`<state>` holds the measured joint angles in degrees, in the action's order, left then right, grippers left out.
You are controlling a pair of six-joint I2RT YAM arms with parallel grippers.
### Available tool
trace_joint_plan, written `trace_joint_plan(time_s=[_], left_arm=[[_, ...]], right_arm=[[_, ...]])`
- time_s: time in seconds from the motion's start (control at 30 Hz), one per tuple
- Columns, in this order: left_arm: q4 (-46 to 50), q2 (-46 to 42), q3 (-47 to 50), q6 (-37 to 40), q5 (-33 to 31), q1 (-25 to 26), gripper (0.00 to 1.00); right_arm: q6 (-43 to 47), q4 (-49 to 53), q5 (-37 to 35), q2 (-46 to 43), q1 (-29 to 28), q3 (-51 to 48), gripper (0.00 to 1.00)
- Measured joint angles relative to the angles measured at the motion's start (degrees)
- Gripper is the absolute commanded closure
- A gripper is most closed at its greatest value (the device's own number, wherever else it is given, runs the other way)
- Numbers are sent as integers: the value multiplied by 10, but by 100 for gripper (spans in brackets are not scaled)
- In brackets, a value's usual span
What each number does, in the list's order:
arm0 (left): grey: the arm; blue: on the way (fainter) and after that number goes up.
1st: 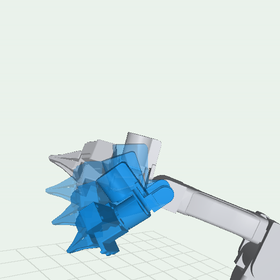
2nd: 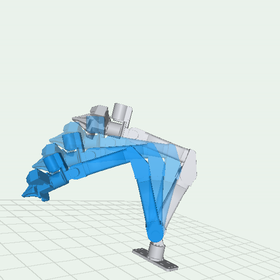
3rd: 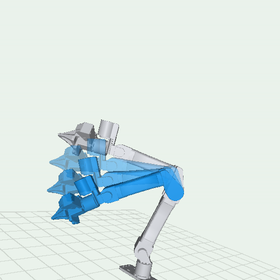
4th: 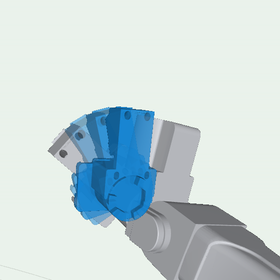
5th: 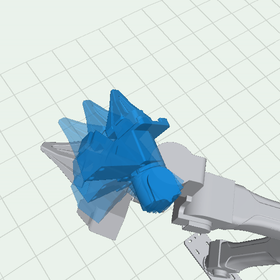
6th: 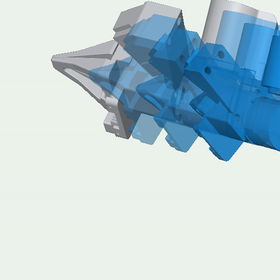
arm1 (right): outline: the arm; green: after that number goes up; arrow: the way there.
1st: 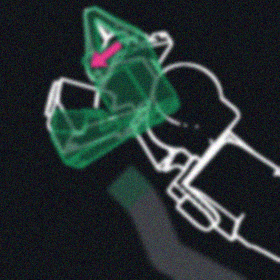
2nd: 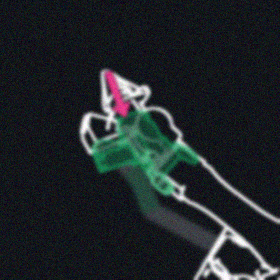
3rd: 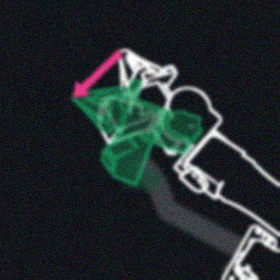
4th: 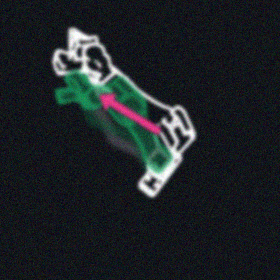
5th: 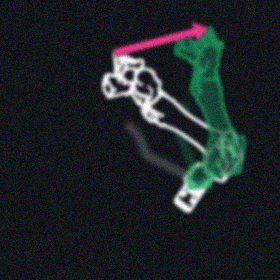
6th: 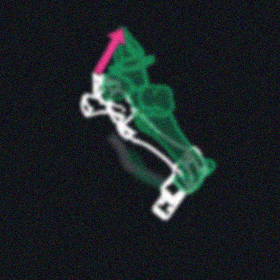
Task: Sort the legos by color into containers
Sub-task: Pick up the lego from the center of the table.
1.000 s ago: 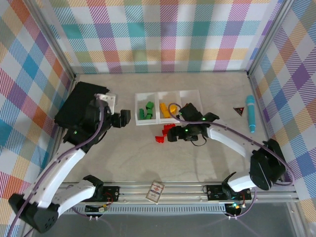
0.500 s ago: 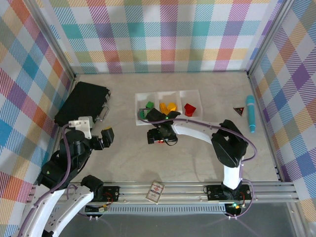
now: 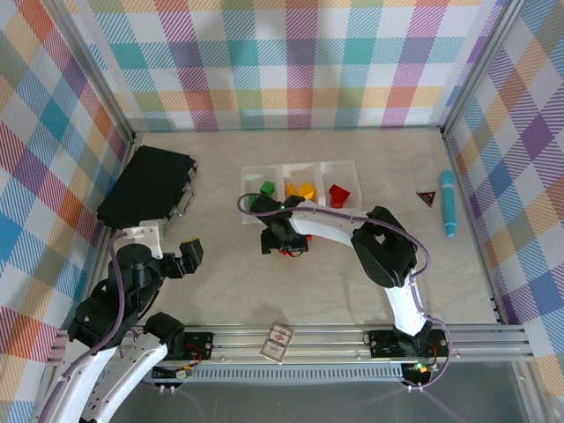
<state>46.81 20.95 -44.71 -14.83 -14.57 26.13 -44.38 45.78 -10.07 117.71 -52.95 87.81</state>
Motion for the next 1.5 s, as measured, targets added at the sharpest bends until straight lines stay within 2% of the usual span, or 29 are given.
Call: trace_joint_plan(time_s=[0.47, 0.7, 1.5], left_arm=[[-5, -15, 3, 9, 17, 0, 0], [-15, -15, 10, 13, 26, 0, 0], [-20, -14, 11, 18, 31, 0, 0]], right_arm=[[0, 0, -9, 18, 0, 4, 30], [3, -1, -14, 18, 0, 4, 38], [33, 0, -25, 26, 0, 4, 50]])
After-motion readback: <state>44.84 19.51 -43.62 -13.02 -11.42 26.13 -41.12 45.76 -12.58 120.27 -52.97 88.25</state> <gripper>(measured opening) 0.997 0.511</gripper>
